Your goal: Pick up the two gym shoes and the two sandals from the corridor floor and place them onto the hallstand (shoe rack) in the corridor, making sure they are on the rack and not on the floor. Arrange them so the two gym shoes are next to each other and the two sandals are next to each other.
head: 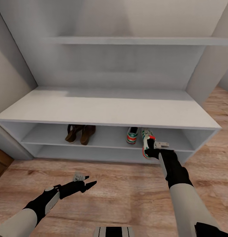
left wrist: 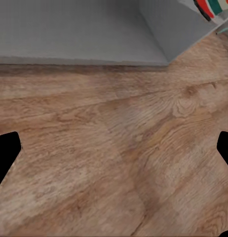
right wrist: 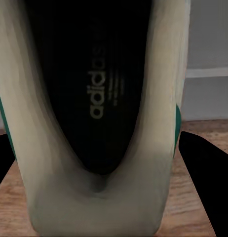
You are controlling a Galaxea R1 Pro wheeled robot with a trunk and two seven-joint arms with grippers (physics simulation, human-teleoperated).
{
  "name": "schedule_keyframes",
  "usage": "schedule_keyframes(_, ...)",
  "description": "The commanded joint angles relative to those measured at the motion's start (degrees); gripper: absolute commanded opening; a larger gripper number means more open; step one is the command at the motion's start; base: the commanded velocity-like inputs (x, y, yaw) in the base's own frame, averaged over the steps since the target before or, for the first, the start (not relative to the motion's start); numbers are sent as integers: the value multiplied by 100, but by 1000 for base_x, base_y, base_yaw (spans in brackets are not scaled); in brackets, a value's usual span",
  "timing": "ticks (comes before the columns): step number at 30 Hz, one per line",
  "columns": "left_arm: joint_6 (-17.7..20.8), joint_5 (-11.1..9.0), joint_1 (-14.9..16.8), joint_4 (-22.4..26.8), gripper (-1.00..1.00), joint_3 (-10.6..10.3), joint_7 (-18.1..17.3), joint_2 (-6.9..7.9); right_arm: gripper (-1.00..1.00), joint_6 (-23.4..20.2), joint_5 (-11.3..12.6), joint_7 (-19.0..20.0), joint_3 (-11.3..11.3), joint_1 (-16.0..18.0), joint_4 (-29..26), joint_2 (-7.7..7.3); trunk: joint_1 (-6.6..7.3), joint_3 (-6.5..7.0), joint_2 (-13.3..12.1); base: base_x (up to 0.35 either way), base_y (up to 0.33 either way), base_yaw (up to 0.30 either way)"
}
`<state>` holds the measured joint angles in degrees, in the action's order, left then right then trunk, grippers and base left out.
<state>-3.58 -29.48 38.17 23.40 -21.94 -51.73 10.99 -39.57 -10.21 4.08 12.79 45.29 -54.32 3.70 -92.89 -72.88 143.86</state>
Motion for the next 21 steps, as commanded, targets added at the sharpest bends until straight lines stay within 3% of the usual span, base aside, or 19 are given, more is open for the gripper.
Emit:
schedule_keyframes(1,-37,-40,5,-3,100,-47,4,7,-100,-24,-58,44,21,3,-8,8,-2,-5,2,345,0,0)
schedule_keyframes(8,-37,-40,4,-3,100,-47,4,4,-100,-24,-60,45,22,2,-8,8,-2,-5,2,330,0,0)
schedule_keyframes(15,-37,-40,4,-3,100,-47,2,2,-100,-24,-59,45,22,1,-8,8,-2,-5,2,56,0,0)
schedule_keyframes(21,-37,-40,2,-3,100,-47,2,-9,-100,-24,-60,46,19,1,-8,7,-2,-5,2,272,-76,0)
